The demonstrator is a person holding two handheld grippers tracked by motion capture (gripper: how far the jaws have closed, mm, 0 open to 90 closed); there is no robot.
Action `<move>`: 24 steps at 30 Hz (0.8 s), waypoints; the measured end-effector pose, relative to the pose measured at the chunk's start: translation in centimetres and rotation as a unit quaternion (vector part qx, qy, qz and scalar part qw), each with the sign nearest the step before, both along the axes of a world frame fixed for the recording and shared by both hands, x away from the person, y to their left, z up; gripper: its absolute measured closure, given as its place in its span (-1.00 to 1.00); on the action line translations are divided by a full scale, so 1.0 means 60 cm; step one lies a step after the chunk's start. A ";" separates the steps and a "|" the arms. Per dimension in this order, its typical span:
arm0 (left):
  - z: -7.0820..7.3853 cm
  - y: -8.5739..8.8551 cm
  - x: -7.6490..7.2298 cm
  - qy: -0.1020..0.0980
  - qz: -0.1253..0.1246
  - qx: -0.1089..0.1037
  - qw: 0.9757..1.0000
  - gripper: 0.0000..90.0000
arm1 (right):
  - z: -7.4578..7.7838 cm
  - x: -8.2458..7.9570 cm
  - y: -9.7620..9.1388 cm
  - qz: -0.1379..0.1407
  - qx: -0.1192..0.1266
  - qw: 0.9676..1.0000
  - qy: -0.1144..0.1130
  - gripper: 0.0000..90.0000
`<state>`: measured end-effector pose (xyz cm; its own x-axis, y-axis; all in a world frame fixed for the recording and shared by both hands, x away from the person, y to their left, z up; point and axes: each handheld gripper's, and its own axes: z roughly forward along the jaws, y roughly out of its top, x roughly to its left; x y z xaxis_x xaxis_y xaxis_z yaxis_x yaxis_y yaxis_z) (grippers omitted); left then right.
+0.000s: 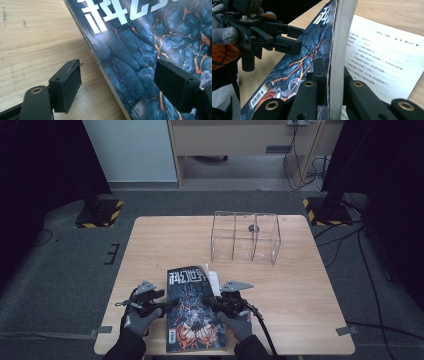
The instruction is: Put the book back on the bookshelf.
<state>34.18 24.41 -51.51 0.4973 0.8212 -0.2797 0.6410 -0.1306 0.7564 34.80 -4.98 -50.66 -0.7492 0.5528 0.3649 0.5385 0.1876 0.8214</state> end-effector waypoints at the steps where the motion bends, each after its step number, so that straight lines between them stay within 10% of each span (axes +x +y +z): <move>1: -0.001 -0.001 0.001 0.000 0.000 0.000 1.000 -0.54 | 0.000 0.000 0.000 0.000 0.001 1.000 0.000 0.85; 24: -0.003 -0.015 0.005 -0.003 -0.030 -0.020 0.999 -0.60 | 0.001 -0.001 0.002 0.014 0.008 1.000 -0.009 0.85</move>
<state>34.49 23.51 -51.69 0.5476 0.7778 -0.3086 0.6283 -0.1387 0.7655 34.74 -4.87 -50.59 -0.7712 0.5247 0.3606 0.5185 0.1888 0.8340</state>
